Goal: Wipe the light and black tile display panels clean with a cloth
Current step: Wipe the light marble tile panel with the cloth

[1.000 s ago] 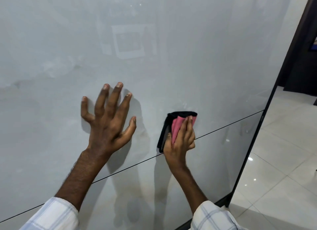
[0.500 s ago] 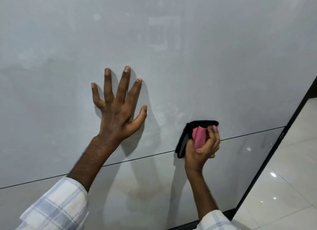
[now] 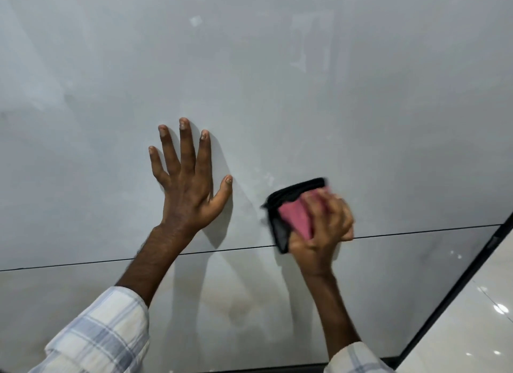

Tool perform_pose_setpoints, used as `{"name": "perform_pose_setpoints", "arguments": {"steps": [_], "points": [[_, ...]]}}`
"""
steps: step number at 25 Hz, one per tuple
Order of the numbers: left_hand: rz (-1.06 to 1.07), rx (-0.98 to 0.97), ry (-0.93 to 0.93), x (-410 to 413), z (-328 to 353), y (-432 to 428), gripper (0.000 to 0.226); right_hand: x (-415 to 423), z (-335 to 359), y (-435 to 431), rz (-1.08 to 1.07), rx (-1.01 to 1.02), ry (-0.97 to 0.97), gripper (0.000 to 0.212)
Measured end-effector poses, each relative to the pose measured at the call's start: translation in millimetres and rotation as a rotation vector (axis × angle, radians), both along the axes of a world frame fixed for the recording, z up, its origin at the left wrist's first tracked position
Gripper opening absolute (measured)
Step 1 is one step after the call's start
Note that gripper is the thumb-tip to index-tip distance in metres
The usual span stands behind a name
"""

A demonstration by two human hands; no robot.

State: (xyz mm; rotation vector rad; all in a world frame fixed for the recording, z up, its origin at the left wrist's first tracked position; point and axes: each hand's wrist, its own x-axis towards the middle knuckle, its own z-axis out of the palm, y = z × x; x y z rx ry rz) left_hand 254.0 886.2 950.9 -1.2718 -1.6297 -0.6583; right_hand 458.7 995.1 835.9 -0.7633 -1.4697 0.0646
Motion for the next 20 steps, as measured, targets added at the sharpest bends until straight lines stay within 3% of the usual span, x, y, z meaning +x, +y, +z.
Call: {"name": "perform_pose_setpoints", "arguments": {"steps": [2, 3, 4, 7, 8, 10, 12, 14, 17, 18, 20], "points": [[-0.011, -0.017, 0.0, -2, 3, -5, 0.083, 7, 29, 9, 0.003, -0.211, 0.371, 0.07], [-0.014, -0.021, 0.0, -3, 4, -6, 0.083, 0, 41, 2, -0.012, -0.25, 0.439, 0.073], [-0.017, -0.027, 0.004, -3, 4, -6, 0.084, -9, 48, -9, -0.03, -0.224, 0.395, 0.075], [-0.039, -0.034, -0.047, 4, 2, -7, 0.084, -16, 42, -18, 0.037, 0.057, 0.026, 0.068], [-0.039, -0.02, -0.057, 4, 2, -8, 0.083, -6, 54, -7, 0.056, 0.097, 0.032, 0.063], [-0.033, 0.03, -0.048, 3, 11, -7, 0.079, 14, 98, 20, 0.035, 0.034, 0.257, 0.058], [-0.054, 0.08, -0.042, 3, 30, -4, 0.078, 18, 143, 29, -0.009, -0.056, 0.42, 0.068], [-0.077, 0.12, -0.017, 5, 56, 2, 0.079, 0, 154, 13, -0.059, 0.017, 0.19, 0.077], [-0.09, 0.132, 0.042, 1, 93, 8, 0.078, -10, 133, 5, 0.123, 0.446, -0.376, 0.067], [-0.089, 0.13, 0.067, -1, 103, 9, 0.077, -3, 150, 15, 0.162, 0.516, -0.409, 0.063], [-0.085, 0.128, 0.1, -5, 115, 11, 0.075, 7, 206, 30, 0.131, 0.49, -0.187, 0.062]]}}
